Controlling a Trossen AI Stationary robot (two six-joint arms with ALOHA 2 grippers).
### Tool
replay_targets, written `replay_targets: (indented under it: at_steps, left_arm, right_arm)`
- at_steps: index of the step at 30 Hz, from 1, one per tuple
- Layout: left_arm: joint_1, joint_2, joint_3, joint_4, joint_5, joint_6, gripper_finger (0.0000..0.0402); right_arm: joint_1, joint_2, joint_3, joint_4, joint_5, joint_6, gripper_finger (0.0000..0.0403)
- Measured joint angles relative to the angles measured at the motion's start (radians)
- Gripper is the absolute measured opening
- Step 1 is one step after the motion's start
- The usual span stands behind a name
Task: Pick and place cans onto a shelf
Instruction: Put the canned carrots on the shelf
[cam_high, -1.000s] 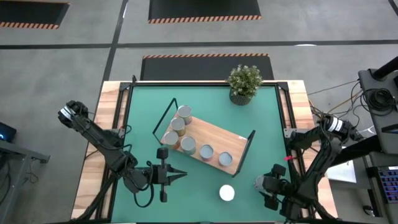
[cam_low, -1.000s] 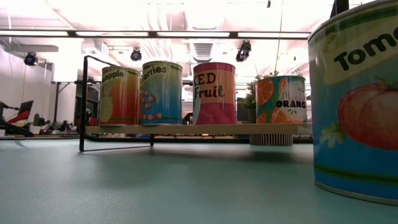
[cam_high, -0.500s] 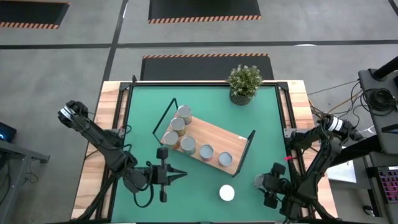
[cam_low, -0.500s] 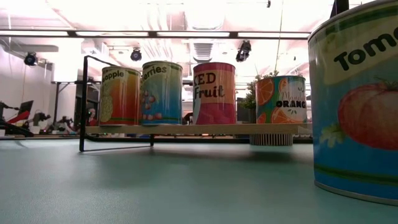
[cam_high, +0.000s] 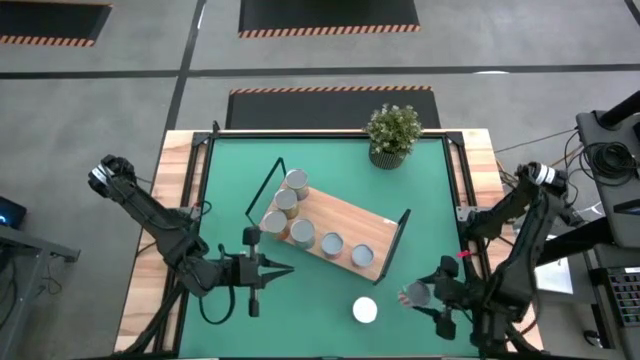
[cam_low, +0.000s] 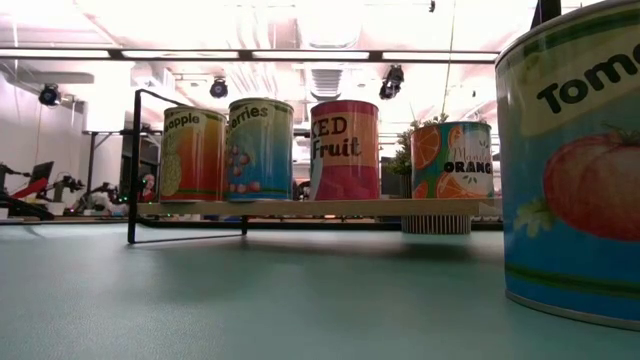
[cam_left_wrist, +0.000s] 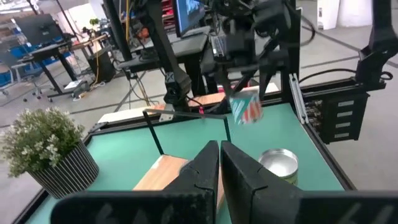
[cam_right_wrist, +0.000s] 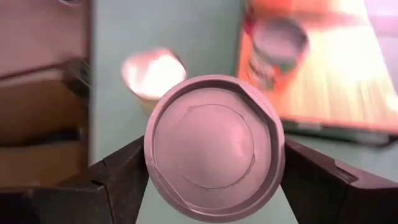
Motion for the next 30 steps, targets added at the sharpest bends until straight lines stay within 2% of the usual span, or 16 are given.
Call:
replay_targets:
  at_steps: [7, 12, 20, 26, 30]
  left_arm:
    - [0.0, -0.019, 0.0, -0.002, -0.001, 0.047, 0.0]
    - [0.0, -0.02, 0.0, -0.005, -0.001, 0.085, 0.0]
    - [0.0, -0.059, -0.002, -0.078, -0.003, 0.124, 0.0]
    - [-0.001, -0.109, -0.006, -0.125, -0.003, 0.096, 0.0]
    - [-0.001, -0.123, -0.01, -0.172, -0.003, 0.067, 0.0]
  right_arm:
    - [-0.025, -0.057, 0.146, 0.048, 0.192, -0.327, 0.029]
    - [-0.156, -0.05, 0.281, 0.047, 0.202, -0.507, 0.0292]
    - [-0.529, -0.026, 0.409, 0.046, -0.14, -0.743, 0.0292]
    - [-0.81, 0.002, 0.425, 0.042, -0.336, -0.771, 0.0289]
    - [-0.943, 0.021, 0.419, -0.016, -0.432, -0.772, 0.0292]
